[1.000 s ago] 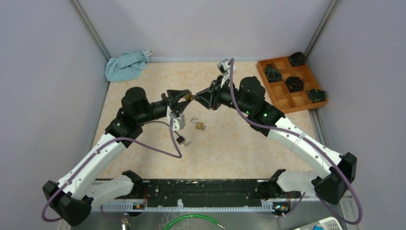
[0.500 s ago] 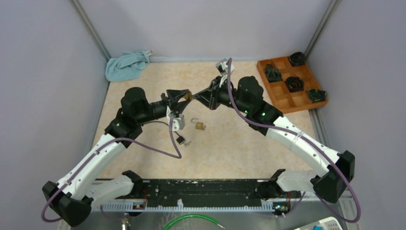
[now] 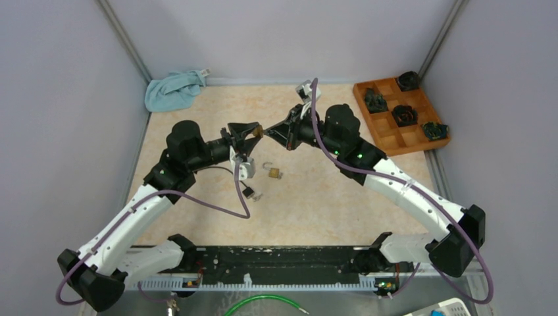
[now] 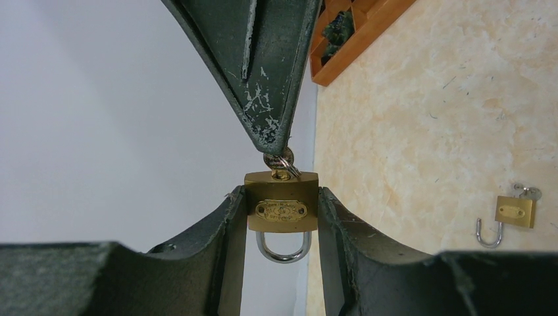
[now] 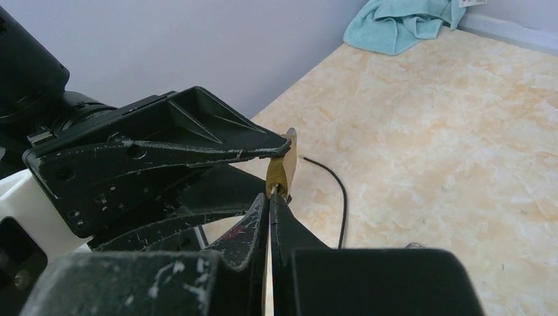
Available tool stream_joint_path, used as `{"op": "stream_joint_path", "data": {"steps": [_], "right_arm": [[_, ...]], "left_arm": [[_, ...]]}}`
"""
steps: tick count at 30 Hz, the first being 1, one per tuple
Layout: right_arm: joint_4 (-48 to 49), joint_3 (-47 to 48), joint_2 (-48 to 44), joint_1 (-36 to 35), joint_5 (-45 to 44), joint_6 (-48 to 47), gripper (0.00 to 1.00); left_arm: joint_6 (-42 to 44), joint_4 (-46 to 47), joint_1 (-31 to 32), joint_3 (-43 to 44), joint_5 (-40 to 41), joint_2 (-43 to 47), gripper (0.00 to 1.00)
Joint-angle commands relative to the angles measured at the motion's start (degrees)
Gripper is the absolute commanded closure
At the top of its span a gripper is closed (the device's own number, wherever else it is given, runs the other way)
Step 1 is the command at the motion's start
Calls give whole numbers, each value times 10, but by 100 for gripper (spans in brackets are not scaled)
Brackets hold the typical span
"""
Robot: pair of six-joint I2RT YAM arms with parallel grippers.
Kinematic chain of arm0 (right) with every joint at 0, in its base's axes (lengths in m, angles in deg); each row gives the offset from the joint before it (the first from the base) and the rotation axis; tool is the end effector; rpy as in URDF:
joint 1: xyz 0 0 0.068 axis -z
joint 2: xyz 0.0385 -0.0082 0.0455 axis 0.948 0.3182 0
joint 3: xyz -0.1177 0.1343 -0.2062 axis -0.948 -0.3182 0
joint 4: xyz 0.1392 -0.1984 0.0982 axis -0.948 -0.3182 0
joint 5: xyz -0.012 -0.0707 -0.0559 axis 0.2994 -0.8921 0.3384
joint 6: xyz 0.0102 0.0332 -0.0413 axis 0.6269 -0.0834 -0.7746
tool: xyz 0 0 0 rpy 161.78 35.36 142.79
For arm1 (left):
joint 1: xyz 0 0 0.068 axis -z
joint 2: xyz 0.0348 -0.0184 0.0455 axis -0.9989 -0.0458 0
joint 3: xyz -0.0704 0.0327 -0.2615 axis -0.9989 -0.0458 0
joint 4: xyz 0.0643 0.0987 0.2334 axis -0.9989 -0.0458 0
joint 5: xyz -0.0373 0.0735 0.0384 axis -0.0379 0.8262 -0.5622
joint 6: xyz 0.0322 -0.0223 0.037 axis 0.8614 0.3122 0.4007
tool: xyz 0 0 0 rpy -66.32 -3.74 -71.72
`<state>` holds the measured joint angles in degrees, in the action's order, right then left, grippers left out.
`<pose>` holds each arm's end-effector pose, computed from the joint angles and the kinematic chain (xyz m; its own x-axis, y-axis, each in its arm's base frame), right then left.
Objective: Unlock with the key
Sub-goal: Unlock the lock.
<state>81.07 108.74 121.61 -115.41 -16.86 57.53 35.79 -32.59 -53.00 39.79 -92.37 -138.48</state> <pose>0.1991 0.2071 0.4021 -0.3765 0.1678 -0.9111 -0.7962 0.4442 0.4109 0.1730 -0.1408 0.3796 0.8156 0.4116 -0.4067 0.4125 0.0792 0.9075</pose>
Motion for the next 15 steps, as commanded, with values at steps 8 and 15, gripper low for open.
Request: {"op": "stream_joint_path", "data": {"steps": [8, 15], "right_arm": [[47, -6, -8, 14, 38, 87, 73], [-15, 20, -28, 16, 21, 48, 67]], "left_arm": [[119, -23, 21, 21, 11, 8, 100], [144, -50, 21, 20, 14, 14, 100]]}}
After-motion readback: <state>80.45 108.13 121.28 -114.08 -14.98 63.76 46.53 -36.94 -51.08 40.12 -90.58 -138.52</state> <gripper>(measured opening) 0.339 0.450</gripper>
